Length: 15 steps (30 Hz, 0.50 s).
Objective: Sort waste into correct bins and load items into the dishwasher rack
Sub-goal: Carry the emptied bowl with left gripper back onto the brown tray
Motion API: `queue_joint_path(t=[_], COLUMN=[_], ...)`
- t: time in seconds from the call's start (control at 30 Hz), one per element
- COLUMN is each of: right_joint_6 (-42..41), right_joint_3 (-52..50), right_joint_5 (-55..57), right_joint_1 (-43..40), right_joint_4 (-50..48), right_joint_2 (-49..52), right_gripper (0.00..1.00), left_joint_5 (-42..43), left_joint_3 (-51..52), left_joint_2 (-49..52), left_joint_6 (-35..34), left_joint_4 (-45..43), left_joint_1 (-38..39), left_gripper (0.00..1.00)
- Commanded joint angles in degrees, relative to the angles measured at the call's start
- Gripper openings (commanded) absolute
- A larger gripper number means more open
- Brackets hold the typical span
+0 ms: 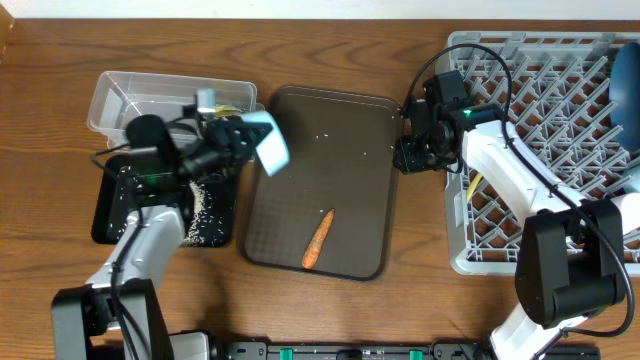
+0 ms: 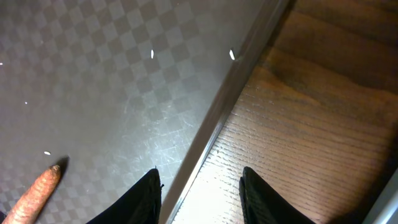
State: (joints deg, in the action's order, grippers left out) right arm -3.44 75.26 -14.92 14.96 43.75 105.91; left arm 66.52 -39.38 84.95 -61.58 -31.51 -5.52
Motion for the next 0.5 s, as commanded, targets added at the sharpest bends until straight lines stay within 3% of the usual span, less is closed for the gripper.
queue_joint_path(t=[0.0,0.2,0.33,0.47], right_joint_6=[-0.2,-0.2,-0.2,-0.2], right_joint_3=[0.9,0.9,0.9,0.9], right_joint_5=[0.1,0.1,0.1,0.1], right_joint_1=[-0.3,-0.3,-0.3,-0.3], right_joint_4=[0.0,0.0,-0.1,-0.6], right_joint_2=[-1.4,-1.4,-1.4,-1.4], right_gripper=[0.40,0.41,0.41,0.41], left_joint_5=[-8.8,-15.3,-25.0,-34.6], left_joint_3=[-1.2,-2.5,-4.5,-5.6], left_joint_2=[-0.4,-0.5,-0.5,-0.4], left_joint_6=[9.0,18.8,27.0,32.4], left_joint_4=[4.6,15.1,24.2,25.9], left_joint_1=[4.0,9.5,13.2,17.1], left_gripper=[0.06,0.06,0.06,0.06])
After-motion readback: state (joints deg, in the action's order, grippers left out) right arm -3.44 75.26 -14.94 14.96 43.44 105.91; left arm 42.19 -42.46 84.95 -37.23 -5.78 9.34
